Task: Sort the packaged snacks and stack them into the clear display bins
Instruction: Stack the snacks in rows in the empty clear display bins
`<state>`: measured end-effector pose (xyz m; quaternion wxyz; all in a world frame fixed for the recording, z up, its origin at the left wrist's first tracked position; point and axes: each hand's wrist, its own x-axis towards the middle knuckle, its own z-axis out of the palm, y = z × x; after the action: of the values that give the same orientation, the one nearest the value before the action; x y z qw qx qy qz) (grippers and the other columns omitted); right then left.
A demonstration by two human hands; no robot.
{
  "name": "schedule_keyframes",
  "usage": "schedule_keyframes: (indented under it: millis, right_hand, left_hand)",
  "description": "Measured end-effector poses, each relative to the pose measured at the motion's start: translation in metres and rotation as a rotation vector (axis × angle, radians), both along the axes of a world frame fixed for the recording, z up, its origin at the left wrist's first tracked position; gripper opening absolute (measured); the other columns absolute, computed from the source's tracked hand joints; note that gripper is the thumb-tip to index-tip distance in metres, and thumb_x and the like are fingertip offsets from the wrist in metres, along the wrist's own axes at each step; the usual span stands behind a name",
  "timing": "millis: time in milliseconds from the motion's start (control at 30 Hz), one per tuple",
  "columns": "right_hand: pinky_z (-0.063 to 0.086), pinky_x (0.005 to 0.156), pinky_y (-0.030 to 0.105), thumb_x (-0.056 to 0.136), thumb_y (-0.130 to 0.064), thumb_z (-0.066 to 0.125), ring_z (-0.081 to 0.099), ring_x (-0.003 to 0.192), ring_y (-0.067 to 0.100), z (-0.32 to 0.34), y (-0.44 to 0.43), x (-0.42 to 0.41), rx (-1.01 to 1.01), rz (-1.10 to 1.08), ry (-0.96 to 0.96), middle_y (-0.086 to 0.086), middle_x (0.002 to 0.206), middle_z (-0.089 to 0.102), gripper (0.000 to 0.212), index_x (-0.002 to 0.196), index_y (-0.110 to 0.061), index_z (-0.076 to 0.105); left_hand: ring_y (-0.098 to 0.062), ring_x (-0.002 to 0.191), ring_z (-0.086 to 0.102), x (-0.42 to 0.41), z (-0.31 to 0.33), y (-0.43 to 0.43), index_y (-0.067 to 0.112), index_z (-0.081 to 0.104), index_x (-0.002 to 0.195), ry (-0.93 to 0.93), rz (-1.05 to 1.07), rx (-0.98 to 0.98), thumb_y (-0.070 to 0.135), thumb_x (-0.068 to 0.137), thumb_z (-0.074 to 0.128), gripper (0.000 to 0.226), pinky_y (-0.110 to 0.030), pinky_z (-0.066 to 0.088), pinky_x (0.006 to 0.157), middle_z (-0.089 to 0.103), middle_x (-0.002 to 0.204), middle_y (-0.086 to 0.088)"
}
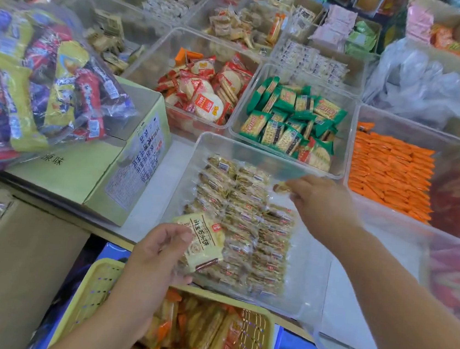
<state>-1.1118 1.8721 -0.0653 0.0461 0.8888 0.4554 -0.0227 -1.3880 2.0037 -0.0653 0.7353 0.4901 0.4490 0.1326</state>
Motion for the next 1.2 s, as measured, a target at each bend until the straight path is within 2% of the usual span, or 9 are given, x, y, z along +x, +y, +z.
schedule_keyframes:
  millis: [67,167,333,500,733,800,933,1067,1200]
  right_hand:
    - [0.035,0.078,0.035,0.097,-0.018,0.053,0.059,0.108,0.023,-0.012,0.016,0.014,-0.255,0.03,-0.065,-0.007,0.114,0.065,0.031,0.122,-0.034,0.063]
    - [0.04,0.084,0.039,0.091,-0.009,0.054,0.061,0.104,0.024,-0.035,0.037,0.022,-0.478,0.046,-0.042,-0.004,0.105,0.066,0.034,0.117,-0.029,0.064]
    - [0.053,0.074,0.035,0.086,-0.001,0.059,0.057,0.084,0.024,-0.076,0.053,0.027,-0.589,-0.04,0.226,0.002,0.097,0.065,0.02,0.102,-0.013,0.059]
    - [0.047,0.066,0.032,0.086,-0.002,0.059,0.056,0.071,0.018,-0.084,0.059,0.036,-0.623,-0.036,0.263,-0.001,0.076,0.055,0.013,0.095,-0.012,0.061]
    - [0.055,0.092,0.037,0.106,-0.015,0.039,0.063,0.104,0.026,-0.078,0.052,0.035,-0.598,-0.034,0.312,0.007,0.119,0.067,0.033,0.127,-0.01,0.064]
    - [0.053,0.093,0.038,0.106,-0.018,0.038,0.063,0.106,0.027,-0.069,0.049,0.027,-0.584,-0.054,0.298,0.006,0.119,0.066,0.035,0.128,-0.012,0.063]
    - [0.053,0.081,0.035,0.102,-0.036,0.046,0.065,0.097,0.025,-0.028,0.042,-0.003,-0.284,-0.137,0.202,0.004,0.109,0.07,0.033,0.118,-0.016,0.066]
    - [0.048,0.1,0.031,0.093,-0.054,0.054,0.059,0.121,0.016,0.011,0.011,-0.091,0.429,-0.072,0.562,-0.002,0.136,0.062,0.053,0.137,-0.024,0.06]
    - [0.033,0.117,0.03,0.086,-0.064,0.057,0.036,0.143,0.01,0.013,-0.01,-0.152,0.439,-0.04,0.631,-0.01,0.156,0.043,0.078,0.154,-0.03,0.039]
  left_hand:
    - [-0.031,0.091,0.067,-0.002,-0.003,0.001,0.03,0.075,0.085,-0.019,-0.001,-0.019,0.05,0.071,0.072,0.025,-0.033,0.058,0.062,0.076,0.106,-0.001]
    - [-0.033,0.087,0.066,-0.005,-0.007,0.003,0.028,0.075,0.087,-0.044,-0.006,-0.028,0.051,0.067,0.071,0.031,-0.033,0.059,0.061,0.077,0.103,-0.001]
    - [-0.038,0.087,0.067,-0.006,-0.013,0.007,0.028,0.075,0.088,-0.075,0.001,-0.047,0.05,0.064,0.073,0.033,-0.037,0.06,0.064,0.077,0.104,0.0]
    - [-0.024,0.09,0.076,-0.007,-0.016,0.007,0.027,0.075,0.089,-0.064,0.01,-0.053,0.042,0.072,0.068,0.024,-0.043,0.063,0.07,0.077,0.104,0.002]
    - [-0.023,0.084,0.076,-0.009,-0.008,0.007,0.027,0.075,0.088,-0.079,0.016,-0.013,0.042,0.072,0.069,0.023,-0.039,0.063,0.066,0.077,0.101,0.002]
    - [-0.023,0.083,0.075,-0.009,-0.005,0.007,0.026,0.075,0.091,-0.084,0.018,-0.001,0.042,0.072,0.07,0.025,-0.037,0.063,0.065,0.077,0.1,0.004]
    - [-0.025,0.088,0.074,-0.006,0.0,0.004,0.028,0.074,0.098,-0.074,-0.004,0.028,0.042,0.076,0.085,0.028,-0.034,0.062,0.069,0.077,0.102,0.005]
    - [-0.021,0.099,0.074,0.001,0.004,0.0,0.038,0.075,0.109,-0.059,-0.036,0.039,0.052,0.075,0.08,0.036,-0.031,0.061,0.075,0.077,0.112,0.004]
    - [-0.013,0.1,0.073,0.016,0.01,-0.016,0.048,0.072,0.115,-0.044,-0.156,0.116,0.06,0.072,0.071,0.044,-0.044,0.058,0.093,0.076,0.111,0.012]
